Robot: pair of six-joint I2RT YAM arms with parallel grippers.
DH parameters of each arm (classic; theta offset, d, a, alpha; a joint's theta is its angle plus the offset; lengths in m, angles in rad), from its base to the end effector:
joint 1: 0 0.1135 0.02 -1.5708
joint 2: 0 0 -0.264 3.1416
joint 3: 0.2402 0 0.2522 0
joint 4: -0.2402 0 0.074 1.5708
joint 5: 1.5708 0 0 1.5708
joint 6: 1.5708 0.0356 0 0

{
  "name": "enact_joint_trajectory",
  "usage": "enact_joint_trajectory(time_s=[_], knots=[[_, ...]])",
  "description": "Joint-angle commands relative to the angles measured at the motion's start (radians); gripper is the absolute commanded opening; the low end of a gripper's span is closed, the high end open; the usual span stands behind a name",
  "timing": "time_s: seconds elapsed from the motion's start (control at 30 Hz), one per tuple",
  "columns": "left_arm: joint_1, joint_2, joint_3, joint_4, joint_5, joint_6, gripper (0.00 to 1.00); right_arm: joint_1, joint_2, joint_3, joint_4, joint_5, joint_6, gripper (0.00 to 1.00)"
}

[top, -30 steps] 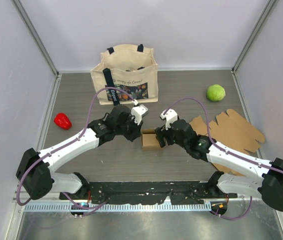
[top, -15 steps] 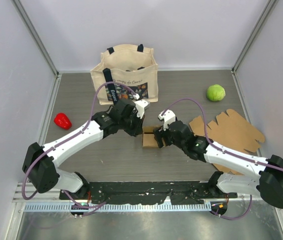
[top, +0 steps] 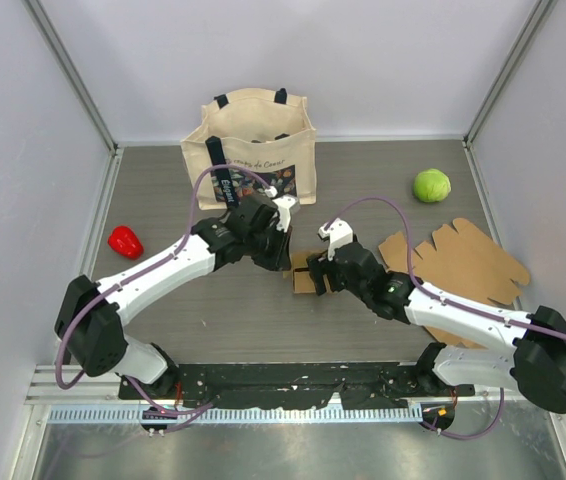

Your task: Fold the paper box

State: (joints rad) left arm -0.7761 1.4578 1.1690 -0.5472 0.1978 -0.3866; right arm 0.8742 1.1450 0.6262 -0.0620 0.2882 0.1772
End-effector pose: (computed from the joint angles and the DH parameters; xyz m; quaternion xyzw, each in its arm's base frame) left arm 0.2200 -0.2258 0.2828 0.2145 0.9043 -0.2733 0.2481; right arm 0.1642 0.1805 0.2252 -0.2333 0.8418 0.1266 0.4700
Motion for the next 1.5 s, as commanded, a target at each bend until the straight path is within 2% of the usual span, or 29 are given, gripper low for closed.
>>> enact_joint_trajectory(time_s=[0.0, 0.37, 0.63, 0.7, 0.73, 0.8, 0.83, 0.87, 0.93, 1.0, 1.13, 1.27, 1.3, 1.33, 1.47], knots=[[0.001, 0.000, -0.023, 0.024, -0.012, -0.032, 0.00, 0.003, -0.005, 0.041, 0.001, 0.020, 0.025, 0.82], [0.001, -0.002, -0.060, 0.064, -0.038, -0.058, 0.00, 0.003, 0.065, 0.087, 0.007, 0.031, 0.068, 0.81], [0.000, -0.022, -0.150, 0.133, -0.023, -0.075, 0.01, 0.003, -0.209, 0.007, -0.102, -0.093, 0.091, 0.85], [0.000, -0.024, -0.161, 0.138, -0.008, -0.078, 0.08, 0.003, -0.249, 0.007, -0.142, -0.118, 0.102, 0.86], [-0.002, -0.028, -0.163, 0.132, -0.006, -0.080, 0.18, 0.003, -0.281, 0.013, -0.153, -0.107, 0.117, 0.86], [-0.002, -0.062, -0.180, 0.119, -0.003, -0.086, 0.32, -0.001, -0.298, 0.033, -0.205, 0.029, 0.186, 0.88], [0.000, -0.082, -0.187, 0.115, -0.001, -0.084, 0.42, -0.010, -0.282, 0.079, -0.231, 0.067, 0.212, 0.91], [-0.002, -0.102, -0.199, 0.110, -0.008, -0.086, 0.47, -0.067, -0.257, 0.110, -0.284, 0.069, 0.234, 0.91], [0.003, -0.161, -0.204, 0.087, -0.018, -0.077, 0.59, -0.142, -0.185, 0.208, -0.329, -0.007, 0.284, 0.90], [0.011, -0.206, -0.187, 0.064, -0.011, -0.072, 0.64, -0.220, -0.093, 0.251, -0.357, -0.108, 0.306, 0.87], [0.102, -0.238, -0.175, 0.091, 0.046, -0.122, 0.66, -0.291, 0.034, 0.273, -0.328, -0.222, 0.280, 0.85], [0.161, -0.137, -0.163, 0.180, 0.119, -0.178, 0.62, -0.311, 0.082, 0.190, -0.189, -0.276, 0.268, 0.82], [0.169, -0.105, -0.163, 0.228, 0.155, -0.189, 0.59, -0.331, 0.090, 0.160, -0.158, -0.329, 0.277, 0.79], [0.182, -0.059, -0.157, 0.251, 0.172, -0.216, 0.58, -0.380, 0.094, 0.143, -0.122, -0.418, 0.307, 0.70], [0.190, 0.008, -0.161, 0.345, 0.186, -0.245, 0.58, -0.460, 0.165, 0.096, 0.040, -0.585, 0.355, 0.64]])
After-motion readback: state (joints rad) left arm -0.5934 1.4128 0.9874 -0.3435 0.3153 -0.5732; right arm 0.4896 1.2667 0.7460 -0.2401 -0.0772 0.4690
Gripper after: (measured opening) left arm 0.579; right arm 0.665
